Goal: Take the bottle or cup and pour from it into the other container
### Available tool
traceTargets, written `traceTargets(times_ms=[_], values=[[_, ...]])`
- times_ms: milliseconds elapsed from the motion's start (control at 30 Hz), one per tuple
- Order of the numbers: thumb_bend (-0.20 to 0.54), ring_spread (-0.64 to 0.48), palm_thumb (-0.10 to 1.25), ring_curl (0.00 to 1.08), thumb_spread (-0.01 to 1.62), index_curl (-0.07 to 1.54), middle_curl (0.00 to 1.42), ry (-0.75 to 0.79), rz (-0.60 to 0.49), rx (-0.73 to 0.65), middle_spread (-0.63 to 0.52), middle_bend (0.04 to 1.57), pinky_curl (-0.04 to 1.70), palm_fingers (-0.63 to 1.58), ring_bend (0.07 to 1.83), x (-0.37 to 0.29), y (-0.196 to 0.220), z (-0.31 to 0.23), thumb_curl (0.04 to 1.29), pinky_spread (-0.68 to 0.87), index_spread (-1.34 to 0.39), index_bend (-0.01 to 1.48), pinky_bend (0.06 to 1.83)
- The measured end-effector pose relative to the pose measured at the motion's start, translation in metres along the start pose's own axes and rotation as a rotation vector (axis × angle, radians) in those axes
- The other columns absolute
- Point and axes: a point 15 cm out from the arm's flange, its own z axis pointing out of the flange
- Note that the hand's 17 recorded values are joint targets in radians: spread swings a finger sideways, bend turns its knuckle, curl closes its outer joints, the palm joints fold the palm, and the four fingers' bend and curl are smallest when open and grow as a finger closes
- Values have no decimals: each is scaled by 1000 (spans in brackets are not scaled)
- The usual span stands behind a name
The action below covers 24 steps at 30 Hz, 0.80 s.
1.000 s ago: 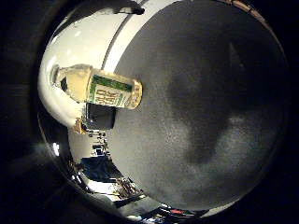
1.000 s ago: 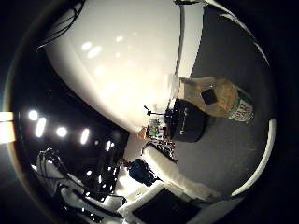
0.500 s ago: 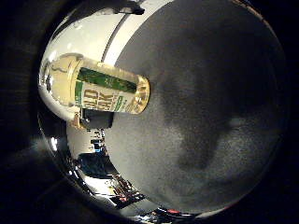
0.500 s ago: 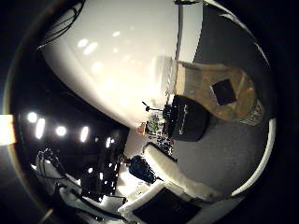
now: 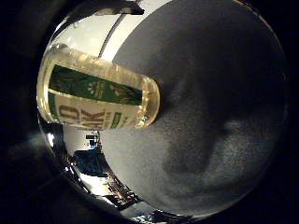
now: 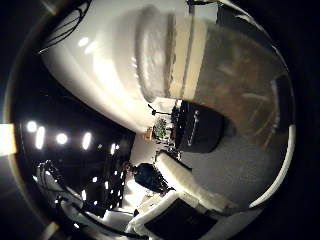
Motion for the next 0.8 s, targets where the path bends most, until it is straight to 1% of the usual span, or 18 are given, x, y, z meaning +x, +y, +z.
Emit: traceTargets(times_ms=[100, 233, 333, 367, 467, 533, 633, 700, 733, 800], values=[[-24, 184, 499, 208, 1056, 292, 346, -6, -11, -22, 82, 300, -7, 198, 588, -5, -1, 12, 300, 407, -191, 169, 859], [-21, 159, 522, 210, 1055, 305, 349, -9, -19, -40, 74, 319, -10, 275, 625, -10, -1, 20, 306, 387, -177, 178, 815], [-23, 119, 540, 213, 1052, 325, 359, -13, -24, -50, 41, 367, -15, 437, 689, -12, 0, 25, 309, 370, -192, 199, 781], [-23, 89, 544, 218, 1056, 338, 367, -14, -23, -52, 23, 390, -16, 523, 727, -11, 0, 26, 309, 335, -198, 216, 770], [-23, 38, 549, 233, 1056, 363, 381, -20, -17, -62, -5, 431, -19, 635, 813, -8, 2, 32, 310, 233, -214, 205, 787], [-18, 7, 563, 251, 1056, 376, 399, -22, -19, -65, -21, 484, -20, 774, 888, -9, 2, 34, 314, 165, -224, 215, 802], [-14, -32, 624, 266, 1057, 408, 432, -28, -13, -79, -53, 557, -14, 916, 936, -8, 6, 36, 338, 39, -236, 235, 884], [-3, -50, 704, 282, 1053, 434, 455, -17, -10, -96, -70, 612, -3, 1093, 963, -5, 10, 35, 369, -61, -250, 275, 958], [-9, -54, 724, 295, 1046, 456, 467, -13, -8, -104, -73, 632, 1, 1125, 974, -4, 12, 35, 379, -101, -254, 301, 989], [-11, -74, 785, 334, 1012, 507, 501, -10, -7, -111, -74, 714, 19, 1264, 1041, -3, 13, 35, 412, -220, -258, 383, 1070]])
